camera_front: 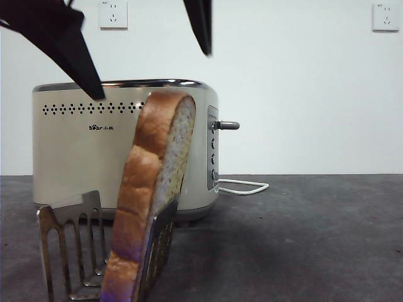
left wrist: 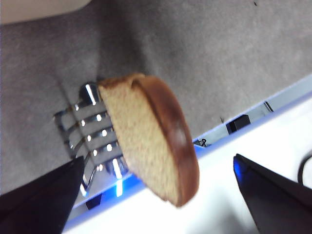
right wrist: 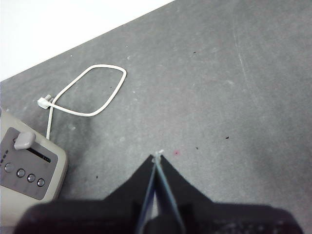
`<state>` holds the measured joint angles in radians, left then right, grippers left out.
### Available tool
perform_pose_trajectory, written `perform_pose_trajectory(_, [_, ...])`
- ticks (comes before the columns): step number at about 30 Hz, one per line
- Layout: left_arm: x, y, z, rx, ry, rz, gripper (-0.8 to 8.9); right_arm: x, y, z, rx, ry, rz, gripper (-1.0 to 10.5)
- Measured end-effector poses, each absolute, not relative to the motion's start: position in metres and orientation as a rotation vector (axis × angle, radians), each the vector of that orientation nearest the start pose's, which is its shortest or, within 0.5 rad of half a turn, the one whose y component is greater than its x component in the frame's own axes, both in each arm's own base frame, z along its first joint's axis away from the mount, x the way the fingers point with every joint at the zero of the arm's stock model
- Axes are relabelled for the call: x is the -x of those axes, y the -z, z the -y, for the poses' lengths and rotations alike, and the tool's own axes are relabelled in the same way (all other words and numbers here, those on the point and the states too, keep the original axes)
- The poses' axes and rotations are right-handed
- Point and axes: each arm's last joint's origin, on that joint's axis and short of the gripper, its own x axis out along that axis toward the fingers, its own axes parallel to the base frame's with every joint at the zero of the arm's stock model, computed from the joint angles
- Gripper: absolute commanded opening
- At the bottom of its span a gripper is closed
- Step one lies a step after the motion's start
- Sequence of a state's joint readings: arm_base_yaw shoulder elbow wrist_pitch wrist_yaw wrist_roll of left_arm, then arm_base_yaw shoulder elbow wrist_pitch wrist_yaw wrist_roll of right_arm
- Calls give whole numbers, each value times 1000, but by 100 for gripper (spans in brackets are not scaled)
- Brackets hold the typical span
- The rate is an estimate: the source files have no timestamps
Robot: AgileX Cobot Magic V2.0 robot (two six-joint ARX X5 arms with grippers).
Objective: Pick up a slice of bread from the rack,put the bread on the toaster,press the button
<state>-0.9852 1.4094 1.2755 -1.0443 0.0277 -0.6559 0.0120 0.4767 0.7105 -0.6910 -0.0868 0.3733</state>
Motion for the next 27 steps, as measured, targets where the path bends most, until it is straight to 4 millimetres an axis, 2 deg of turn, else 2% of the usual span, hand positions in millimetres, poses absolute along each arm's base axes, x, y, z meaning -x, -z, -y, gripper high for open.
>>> perform_pose_trajectory(5, [-156, -286, 236, -32, 471, -1308, 626, -96, -297, -4, -384, -10, -471, -7])
perform_pose_trajectory(10, [-160, -274, 242, -63, 443, -1336, 618, -96, -297, -4, -384, -10, -474, -7])
perform_pose_trajectory(14, [-160, -272, 241, -79, 428, -1348, 445, -95, -295, -4, -384, -6, -493, -6])
perform_pose_trajectory(19, [-160, -272, 241, -85, 428, -1351, 317, -95, -295, -4, -384, -6, -496, -4])
perform_pose_trajectory(23, [-159, -271, 239, -95, 419, -1365, 139, -95, -295, -4, -384, -5, -496, -3])
perform_pose_trajectory(27, [-159, -271, 239, -99, 416, -1364, 52, -95, -294, -4, -383, -4, -504, -3])
